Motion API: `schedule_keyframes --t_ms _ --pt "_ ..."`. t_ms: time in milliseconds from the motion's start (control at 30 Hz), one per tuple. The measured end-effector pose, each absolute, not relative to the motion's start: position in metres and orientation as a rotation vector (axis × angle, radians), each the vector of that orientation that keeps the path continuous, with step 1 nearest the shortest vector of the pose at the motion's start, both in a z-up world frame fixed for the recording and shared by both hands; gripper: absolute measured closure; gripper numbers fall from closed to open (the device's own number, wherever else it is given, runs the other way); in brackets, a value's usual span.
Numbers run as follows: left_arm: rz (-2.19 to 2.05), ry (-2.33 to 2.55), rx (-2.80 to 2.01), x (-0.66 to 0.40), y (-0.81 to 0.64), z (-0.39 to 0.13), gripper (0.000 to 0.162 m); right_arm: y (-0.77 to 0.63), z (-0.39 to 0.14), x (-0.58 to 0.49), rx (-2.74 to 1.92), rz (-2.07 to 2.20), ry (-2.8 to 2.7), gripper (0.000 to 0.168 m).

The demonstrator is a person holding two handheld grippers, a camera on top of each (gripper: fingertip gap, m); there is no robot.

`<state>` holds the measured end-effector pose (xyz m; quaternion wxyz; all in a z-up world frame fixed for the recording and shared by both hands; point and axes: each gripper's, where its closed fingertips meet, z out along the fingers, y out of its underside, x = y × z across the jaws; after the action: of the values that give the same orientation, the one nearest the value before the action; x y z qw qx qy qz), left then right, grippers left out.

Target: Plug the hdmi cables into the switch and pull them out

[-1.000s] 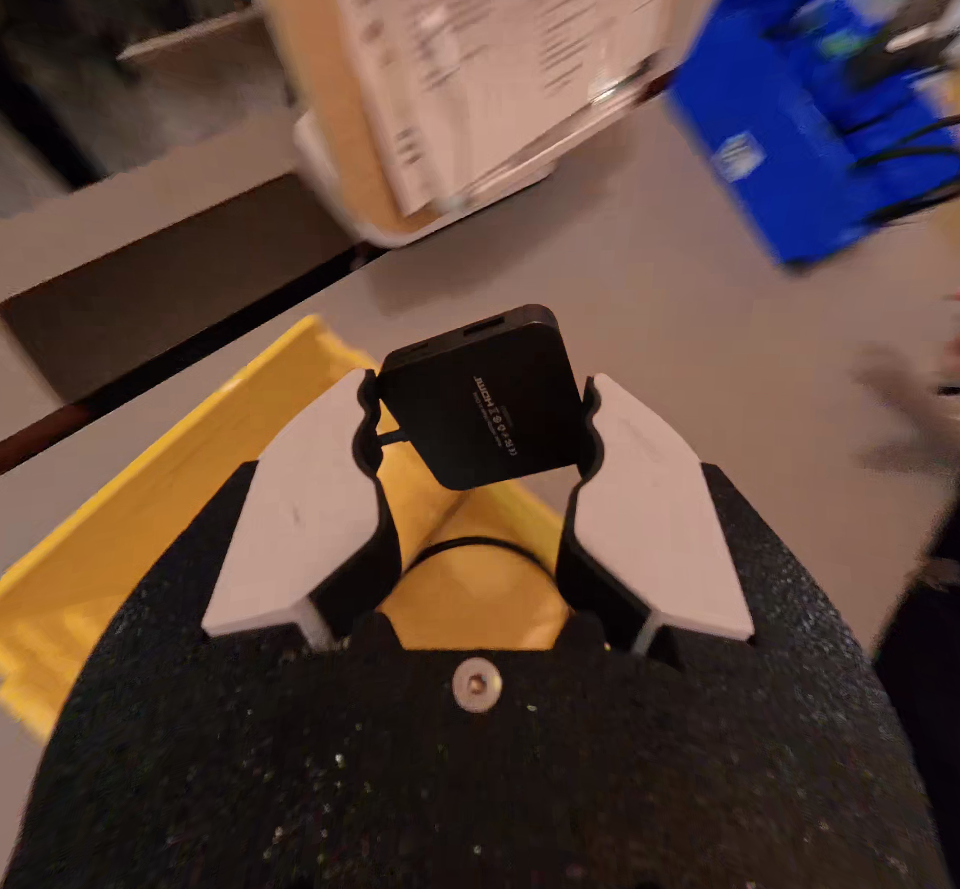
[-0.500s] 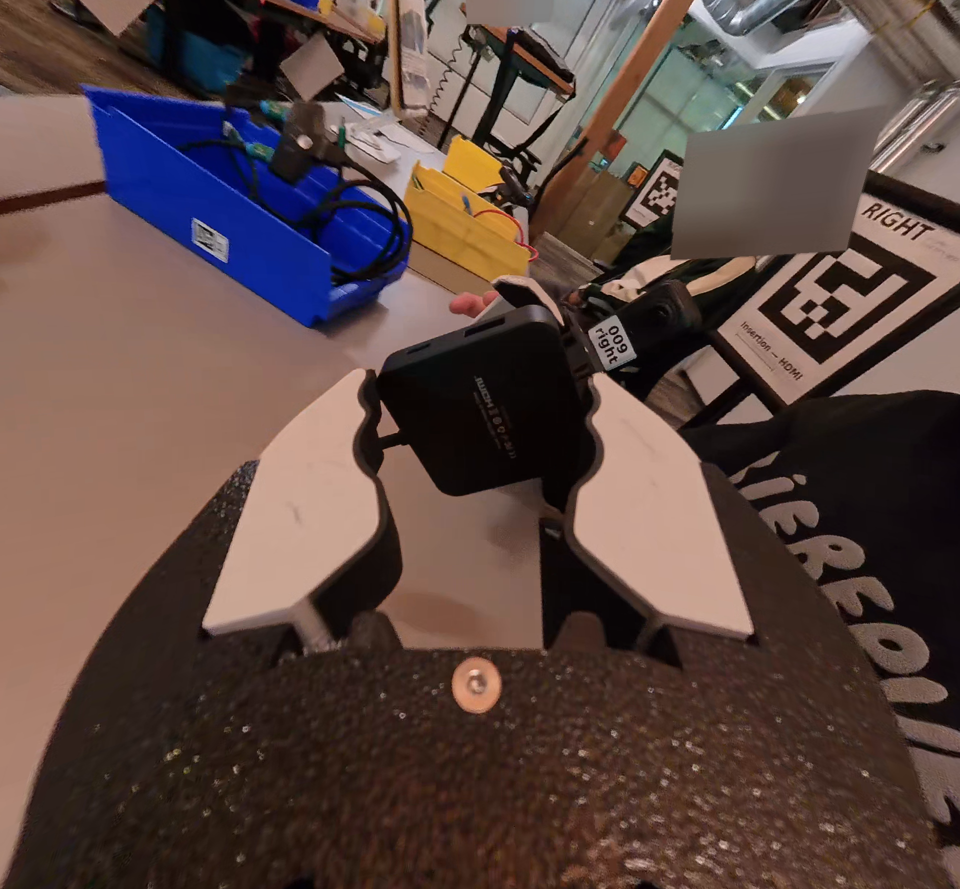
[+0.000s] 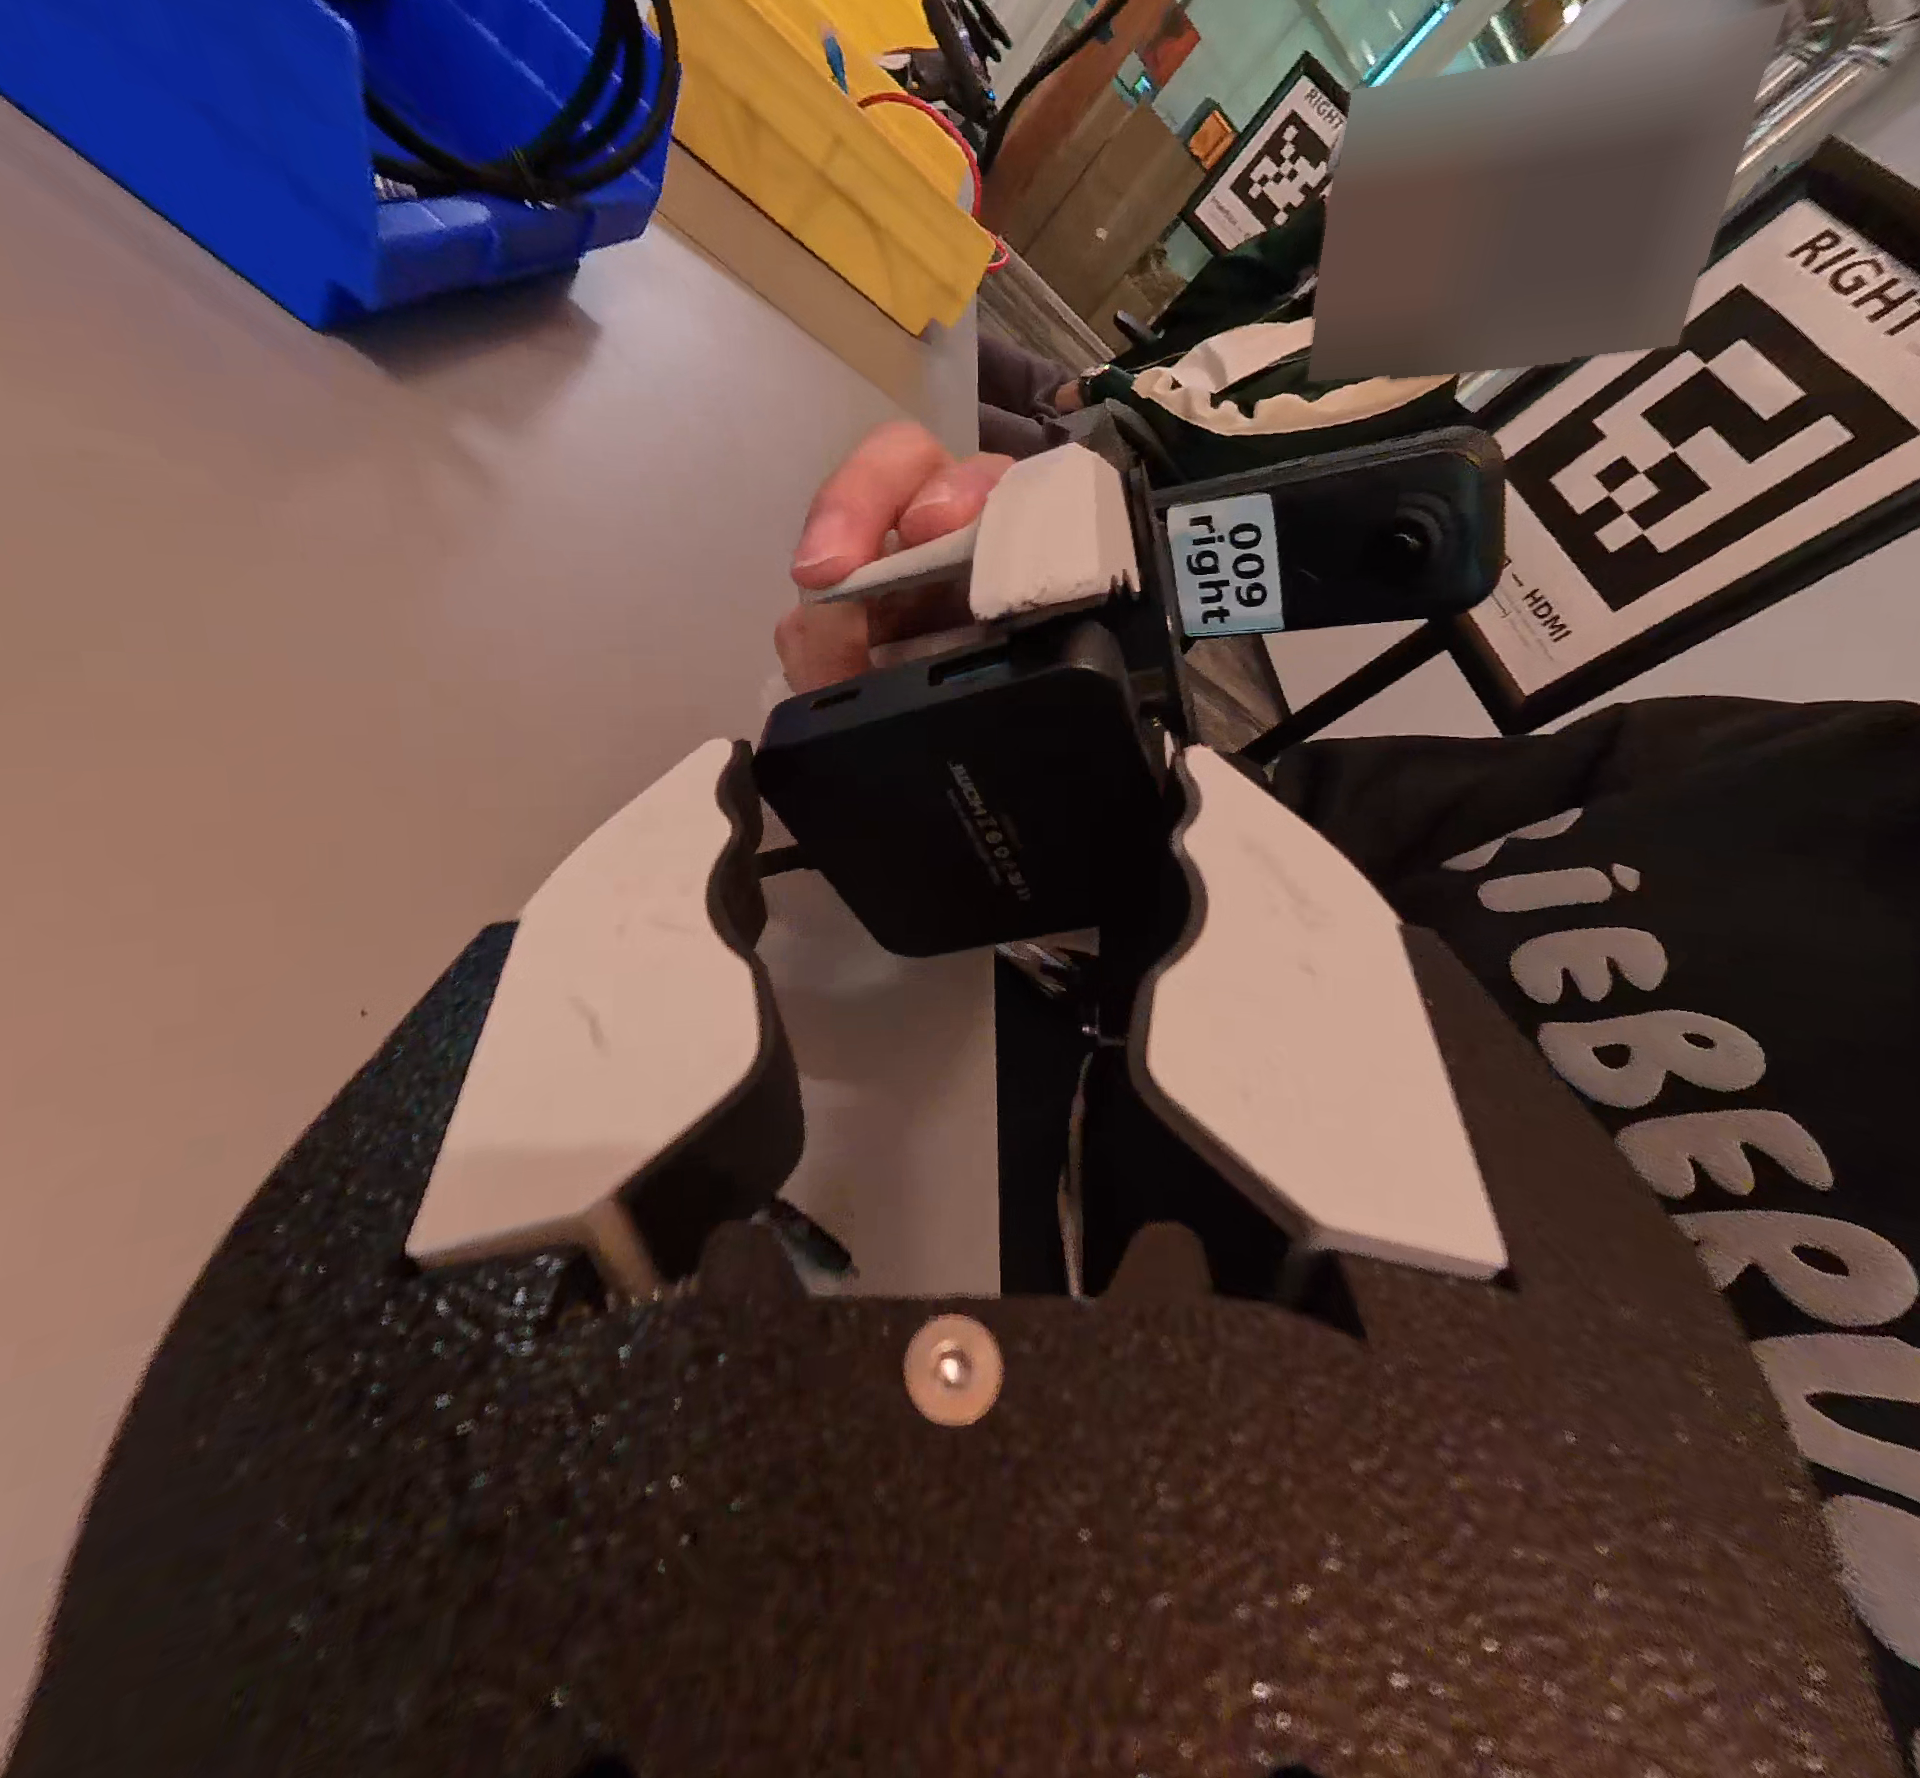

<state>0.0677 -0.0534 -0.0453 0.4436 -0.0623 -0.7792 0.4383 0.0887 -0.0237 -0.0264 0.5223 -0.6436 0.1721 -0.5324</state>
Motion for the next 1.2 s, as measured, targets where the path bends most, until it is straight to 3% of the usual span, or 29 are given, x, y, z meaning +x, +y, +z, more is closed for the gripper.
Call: schedule_keyframes --t_ms 100,333,433,467,600,767,967,1100,1200 --pt "1.06 -1.926 -0.152 0.069 -0.053 -0.048 0.088 -0.023 -0.041 0.087 -1.629 -1.186 0.425 0.083" --pt "0.9 -1.82 -0.086 0.064 -0.049 -0.051 0.088 -0.039 -0.034 0.081 -1.496 -0.965 0.573 0.073" --pt "0.867 -1.829 -0.056 0.064 -0.056 -0.054 0.089 -0.038 -0.049 0.082 -1.548 -0.874 0.607 0.083" --pt "0.86 -1.833 -0.046 0.064 -0.058 -0.055 0.089 -0.039 -0.048 0.082 -1.541 -0.898 0.59 0.1" --pt "0.897 -1.827 0.009 0.07 -0.071 -0.048 0.088 -0.052 -0.041 0.088 -1.446 -0.9 0.646 0.102" --pt "1.265 -1.788 0.001 0.092 -0.088 -0.02 0.087 -0.096 -0.01 0.086 -1.005 -0.754 0.799 0.102" --pt "1.922 -2.365 -0.528 0.099 -0.083 -0.024 0.098 -0.143 -0.006 0.092 -0.587 -0.684 1.002 0.102" --pt "1.976 -2.967 -0.754 0.107 -0.075 -0.022 0.112 -0.147 -0.017 0.1 -0.503 -0.776 1.114 0.102" --pt "1.964 -3.161 -0.737 0.093 -0.057 -0.007 0.113 -0.156 -0.015 0.092 -0.513 -0.996 1.117 0.102"
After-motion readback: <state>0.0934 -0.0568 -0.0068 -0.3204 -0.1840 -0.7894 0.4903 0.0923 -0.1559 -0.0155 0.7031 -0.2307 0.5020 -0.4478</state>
